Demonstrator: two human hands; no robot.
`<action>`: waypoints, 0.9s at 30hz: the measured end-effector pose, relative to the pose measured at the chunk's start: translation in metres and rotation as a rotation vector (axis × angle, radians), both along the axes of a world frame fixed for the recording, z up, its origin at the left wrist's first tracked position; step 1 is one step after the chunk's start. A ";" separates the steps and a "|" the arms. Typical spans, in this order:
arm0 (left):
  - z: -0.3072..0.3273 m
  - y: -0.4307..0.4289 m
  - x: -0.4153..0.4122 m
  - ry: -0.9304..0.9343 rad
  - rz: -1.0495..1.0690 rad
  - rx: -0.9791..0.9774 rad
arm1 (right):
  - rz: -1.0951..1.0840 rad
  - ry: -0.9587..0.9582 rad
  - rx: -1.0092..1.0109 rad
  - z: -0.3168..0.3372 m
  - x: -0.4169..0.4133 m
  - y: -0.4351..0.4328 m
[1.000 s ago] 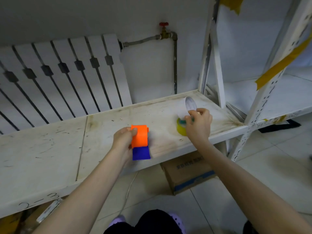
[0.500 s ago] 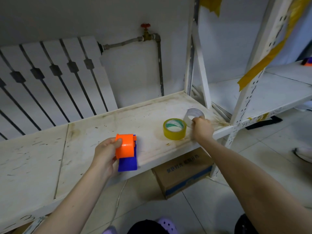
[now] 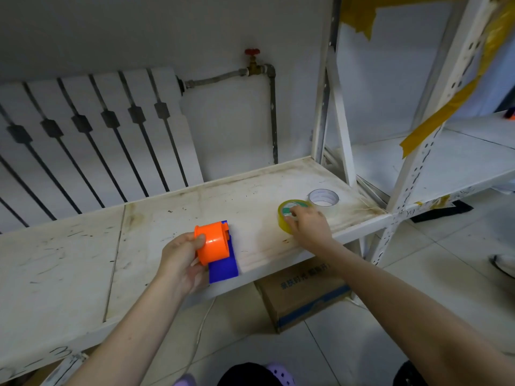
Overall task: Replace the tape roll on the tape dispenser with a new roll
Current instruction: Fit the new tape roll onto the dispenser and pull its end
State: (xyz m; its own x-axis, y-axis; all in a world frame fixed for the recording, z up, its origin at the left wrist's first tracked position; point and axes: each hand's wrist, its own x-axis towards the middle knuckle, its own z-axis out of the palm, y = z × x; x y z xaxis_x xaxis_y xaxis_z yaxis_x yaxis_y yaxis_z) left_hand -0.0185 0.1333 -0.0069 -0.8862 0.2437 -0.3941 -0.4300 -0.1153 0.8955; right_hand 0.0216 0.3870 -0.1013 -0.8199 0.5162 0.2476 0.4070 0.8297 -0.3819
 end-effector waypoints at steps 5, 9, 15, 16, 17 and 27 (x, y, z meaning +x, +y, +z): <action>0.005 -0.014 -0.001 0.032 0.037 -0.004 | 0.036 -0.161 -0.008 -0.001 -0.001 -0.007; 0.008 -0.027 -0.001 0.052 0.057 -0.009 | 0.032 -0.140 -0.034 0.001 0.005 -0.016; 0.012 -0.041 0.006 0.093 0.074 -0.020 | 0.120 -0.020 -0.128 0.007 0.009 -0.042; 0.012 -0.043 0.007 0.101 0.076 -0.023 | 0.119 -0.013 -0.146 0.008 0.009 -0.045; 0.012 -0.045 0.008 0.111 0.077 -0.025 | 0.116 -0.007 -0.170 0.008 0.009 -0.049; 0.005 -0.064 0.010 0.224 0.126 -0.016 | 0.166 0.383 -1.134 0.053 0.010 -0.122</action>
State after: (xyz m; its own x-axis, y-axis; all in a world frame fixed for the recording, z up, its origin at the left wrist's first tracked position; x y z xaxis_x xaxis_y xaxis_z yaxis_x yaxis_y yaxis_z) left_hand -0.0087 0.0690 -0.0017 -0.9747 0.1214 -0.1875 -0.2038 -0.1399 0.9690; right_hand 0.0320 0.2650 -0.0480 -0.8692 0.4931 -0.0363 0.0283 -0.0237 -0.9993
